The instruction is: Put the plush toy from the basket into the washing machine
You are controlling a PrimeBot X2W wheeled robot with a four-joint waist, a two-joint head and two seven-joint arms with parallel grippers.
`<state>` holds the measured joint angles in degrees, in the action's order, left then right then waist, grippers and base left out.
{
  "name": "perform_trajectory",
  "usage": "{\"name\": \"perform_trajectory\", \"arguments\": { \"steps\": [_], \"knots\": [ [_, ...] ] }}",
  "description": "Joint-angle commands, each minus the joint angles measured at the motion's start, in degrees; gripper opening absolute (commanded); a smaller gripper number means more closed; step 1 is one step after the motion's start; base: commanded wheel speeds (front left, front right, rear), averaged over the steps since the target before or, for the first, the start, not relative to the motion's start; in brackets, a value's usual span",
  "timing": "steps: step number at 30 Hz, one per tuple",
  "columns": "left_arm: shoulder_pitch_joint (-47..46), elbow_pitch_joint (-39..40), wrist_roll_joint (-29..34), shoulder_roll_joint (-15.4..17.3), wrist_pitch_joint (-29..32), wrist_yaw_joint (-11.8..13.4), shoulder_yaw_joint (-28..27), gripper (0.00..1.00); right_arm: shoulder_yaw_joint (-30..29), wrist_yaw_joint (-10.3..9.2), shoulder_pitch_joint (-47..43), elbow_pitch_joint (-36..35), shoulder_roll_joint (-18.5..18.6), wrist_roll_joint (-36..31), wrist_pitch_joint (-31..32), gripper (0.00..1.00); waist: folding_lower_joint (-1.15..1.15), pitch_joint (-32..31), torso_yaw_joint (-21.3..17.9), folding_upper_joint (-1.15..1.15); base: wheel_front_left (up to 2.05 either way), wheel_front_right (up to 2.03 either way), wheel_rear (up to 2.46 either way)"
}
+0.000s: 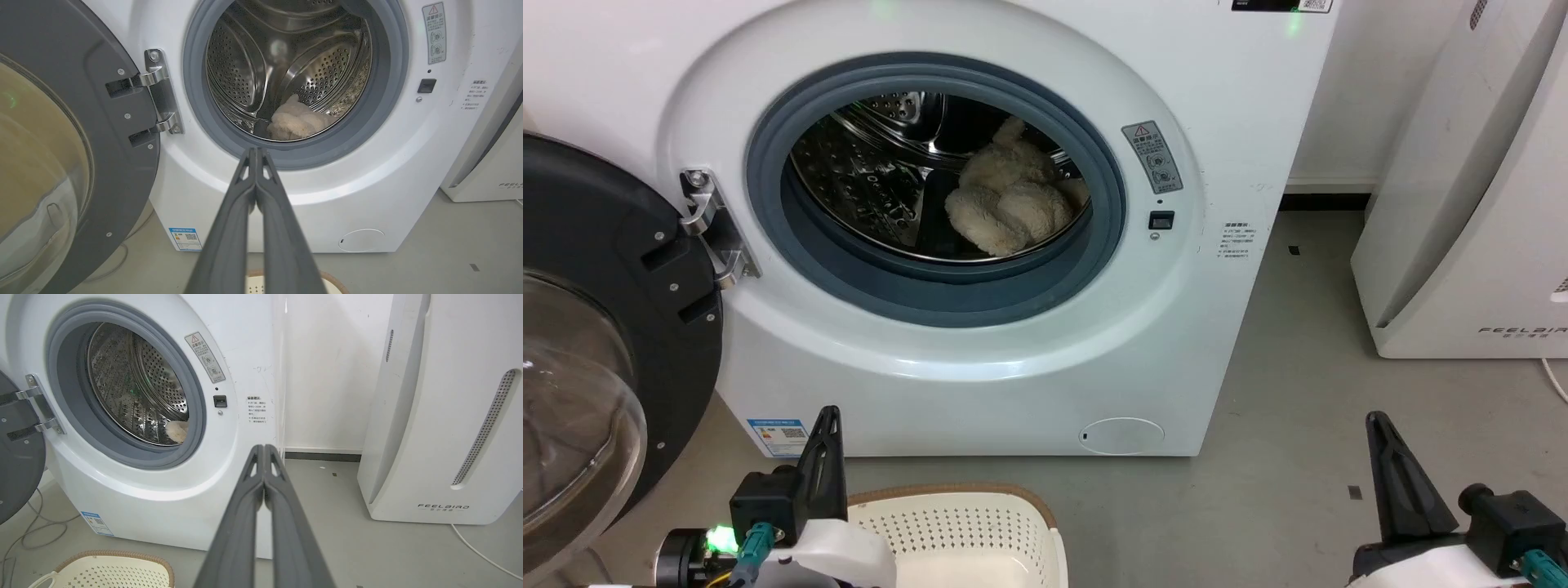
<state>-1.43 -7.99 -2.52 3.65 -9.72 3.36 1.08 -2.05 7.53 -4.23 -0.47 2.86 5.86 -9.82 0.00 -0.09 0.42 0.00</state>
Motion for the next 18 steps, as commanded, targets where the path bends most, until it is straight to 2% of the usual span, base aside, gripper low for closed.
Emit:
{"name": "perform_trajectory", "arguments": {
  "steps": [1,18],
  "knots": [
    [0.5,0.5,0.5,-0.2,0.3,-0.2,-0.1,0.0,0.1,-0.02,0.8,0.2,0.0,-0.3,0.3,0.0,0.0,0.0,0.0,0.0,0.0,0.0,0.0],
    [0.7,2.1,0.9,-0.3,2.3,-0.9,-0.3,0.0,0.5,-0.02,1.5,0.2,0.0,-1.5,2.3,0.0,0.0,0.0,-0.1,0.0,0.0,0.0,0.0]
  ]
}}
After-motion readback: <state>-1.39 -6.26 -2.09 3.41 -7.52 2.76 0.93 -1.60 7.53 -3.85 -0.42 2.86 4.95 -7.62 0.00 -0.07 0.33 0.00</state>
